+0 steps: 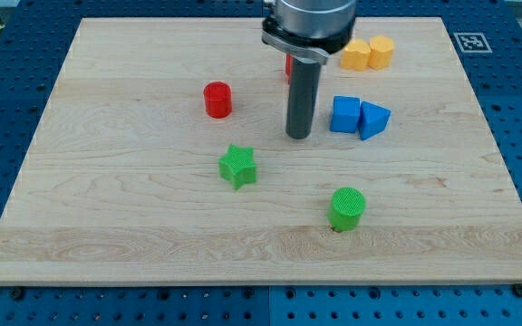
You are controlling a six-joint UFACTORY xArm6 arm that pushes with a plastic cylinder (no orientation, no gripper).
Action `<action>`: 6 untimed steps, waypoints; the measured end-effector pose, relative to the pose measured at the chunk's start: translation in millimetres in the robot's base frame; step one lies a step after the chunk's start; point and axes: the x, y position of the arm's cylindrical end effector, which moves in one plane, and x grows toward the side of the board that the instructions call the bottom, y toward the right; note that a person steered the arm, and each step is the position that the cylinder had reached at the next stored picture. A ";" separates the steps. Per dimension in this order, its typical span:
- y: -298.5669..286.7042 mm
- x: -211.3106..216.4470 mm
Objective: Place your arm in between yellow heart and red star
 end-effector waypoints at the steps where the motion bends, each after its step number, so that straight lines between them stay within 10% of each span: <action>1: -18.4 -17.1; 6: 44.4 -60.6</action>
